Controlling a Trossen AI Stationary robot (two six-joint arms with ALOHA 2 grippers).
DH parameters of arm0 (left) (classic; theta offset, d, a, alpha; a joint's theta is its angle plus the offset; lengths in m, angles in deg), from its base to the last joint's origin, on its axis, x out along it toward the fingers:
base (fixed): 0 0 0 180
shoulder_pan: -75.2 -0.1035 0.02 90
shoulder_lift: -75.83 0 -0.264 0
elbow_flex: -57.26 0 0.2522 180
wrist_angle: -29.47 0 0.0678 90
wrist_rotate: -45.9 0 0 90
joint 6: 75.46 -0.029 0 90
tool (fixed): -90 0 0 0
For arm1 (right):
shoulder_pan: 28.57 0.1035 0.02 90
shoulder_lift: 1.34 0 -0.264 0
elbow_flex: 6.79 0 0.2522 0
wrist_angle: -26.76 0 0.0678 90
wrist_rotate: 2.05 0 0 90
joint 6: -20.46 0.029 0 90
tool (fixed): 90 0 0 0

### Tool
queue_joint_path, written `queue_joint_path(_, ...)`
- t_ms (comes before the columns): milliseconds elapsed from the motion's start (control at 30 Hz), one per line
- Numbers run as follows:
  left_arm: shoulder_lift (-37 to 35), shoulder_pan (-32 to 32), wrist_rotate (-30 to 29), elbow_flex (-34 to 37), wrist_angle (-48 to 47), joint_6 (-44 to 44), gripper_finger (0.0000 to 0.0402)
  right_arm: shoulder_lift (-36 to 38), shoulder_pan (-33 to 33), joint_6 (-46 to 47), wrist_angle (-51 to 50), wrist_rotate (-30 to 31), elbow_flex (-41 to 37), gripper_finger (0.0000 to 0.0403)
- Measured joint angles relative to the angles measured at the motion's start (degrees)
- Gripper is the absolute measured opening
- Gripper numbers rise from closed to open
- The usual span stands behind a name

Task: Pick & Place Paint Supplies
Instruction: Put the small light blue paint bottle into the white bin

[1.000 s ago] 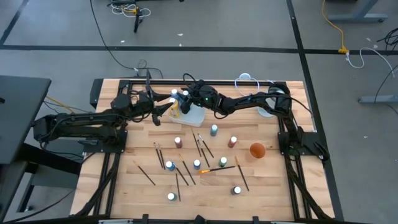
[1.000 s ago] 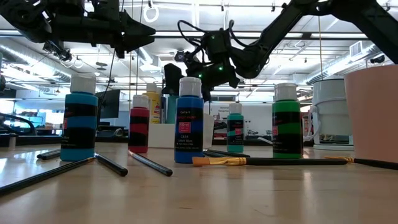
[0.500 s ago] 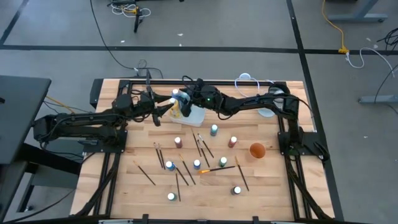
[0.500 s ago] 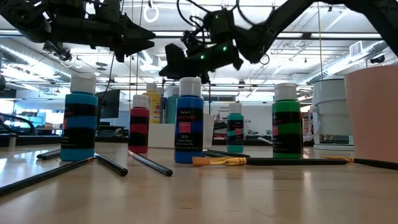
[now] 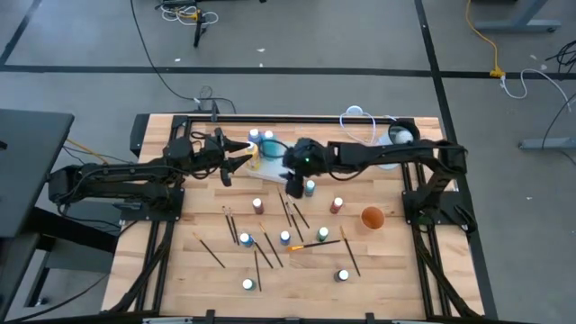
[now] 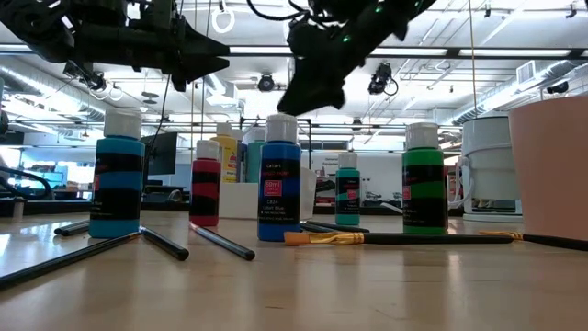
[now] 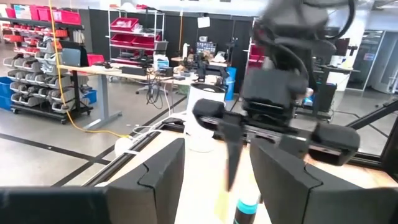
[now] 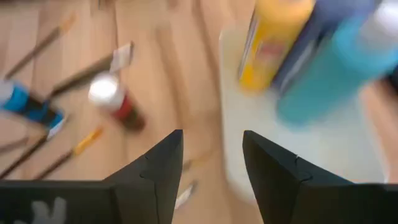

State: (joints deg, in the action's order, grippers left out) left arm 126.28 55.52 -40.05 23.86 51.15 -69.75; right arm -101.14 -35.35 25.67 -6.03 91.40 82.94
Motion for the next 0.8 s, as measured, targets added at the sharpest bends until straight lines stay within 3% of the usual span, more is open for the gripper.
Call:
queue_joint_path(267, 0.0, 0.0, -0.1, 0.0, 0.0, 0.1, 0.0193, 0.4, 2.8, 10.7, -16.2, 0.8, 0.0, 0.0172)
queue_joint_path(400, 0.0, 0.0, 0.0, 0.0, 0.0, 0.1, 0.0193, 0.2, 3.2, 10.6, -17.5, 4.4, 0.0, 0.0172)
queue_joint_path(667, 0.0, 0.0, 0.1, 0.0, -0.5, 0.1, 0.0193, 0.2, 3.2, 12.3, -21.3, 4.7, -0.2, 0.0172)
queue_joint_path(800, 0.0, 0.0, 0.1, 0.0, -0.6, 0.1, 0.0193, 0.3, 3.2, 12.0, -18.3, 5.2, -2.6, 0.0172)
